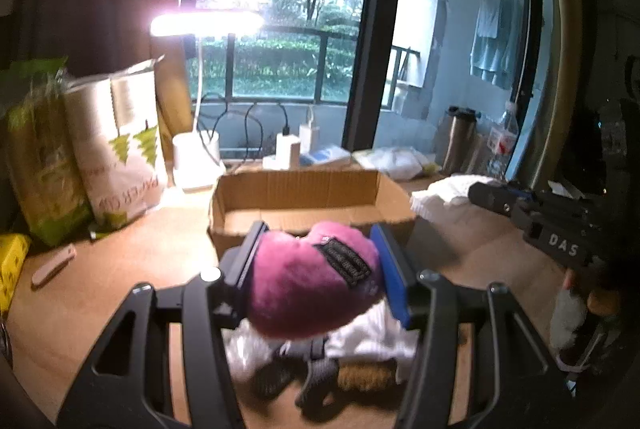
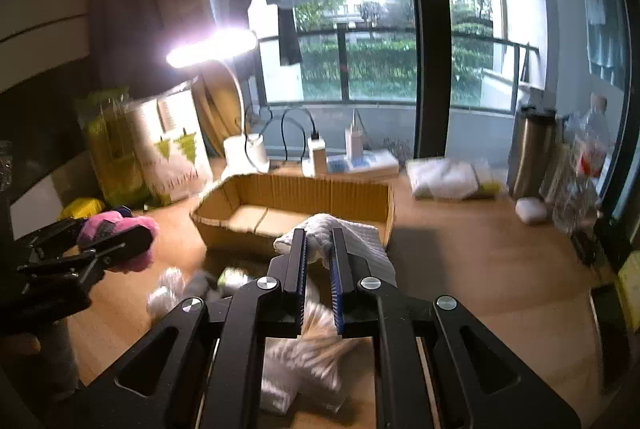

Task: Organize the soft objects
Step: 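Carry both items over the cardboard box and open both grippers inside it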

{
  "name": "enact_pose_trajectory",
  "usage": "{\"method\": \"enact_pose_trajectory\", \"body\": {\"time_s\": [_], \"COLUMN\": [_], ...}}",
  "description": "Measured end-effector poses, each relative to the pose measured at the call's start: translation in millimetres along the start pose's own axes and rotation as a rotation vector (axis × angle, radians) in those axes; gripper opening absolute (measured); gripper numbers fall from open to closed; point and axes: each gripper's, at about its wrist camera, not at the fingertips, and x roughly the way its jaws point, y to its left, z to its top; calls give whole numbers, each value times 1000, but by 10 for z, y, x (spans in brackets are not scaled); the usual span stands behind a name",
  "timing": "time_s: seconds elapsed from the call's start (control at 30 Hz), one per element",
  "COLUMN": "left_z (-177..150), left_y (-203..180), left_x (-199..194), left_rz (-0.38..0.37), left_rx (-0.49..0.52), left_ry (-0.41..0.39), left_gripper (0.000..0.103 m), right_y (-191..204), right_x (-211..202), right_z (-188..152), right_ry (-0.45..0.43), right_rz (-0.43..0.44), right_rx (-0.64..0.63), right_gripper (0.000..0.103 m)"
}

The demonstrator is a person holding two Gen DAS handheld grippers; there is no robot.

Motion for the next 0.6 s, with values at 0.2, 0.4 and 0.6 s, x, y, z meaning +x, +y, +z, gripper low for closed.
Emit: {"method": "enact_pose_trajectory", "body": {"time_s": [0.2, 0.4, 0.6], "left_z": [236, 389, 456], "left_y": [-23, -76, -100], "left_x": [153, 389, 731], "left_rz": [11, 4, -3], "left_rx": [2, -3, -9], "left_ry": [-37, -54, -53], "left_gripper": [54, 54, 54], "right_y": [-82, -175, -287], "right_x": [37, 239, 535], "right_z": [244, 369, 376], "right_ry": [-56, -60, -31], "right_rz": [28, 61, 84], "right_rx": [-13, -15, -13], "right_gripper": [12, 12, 12]}}
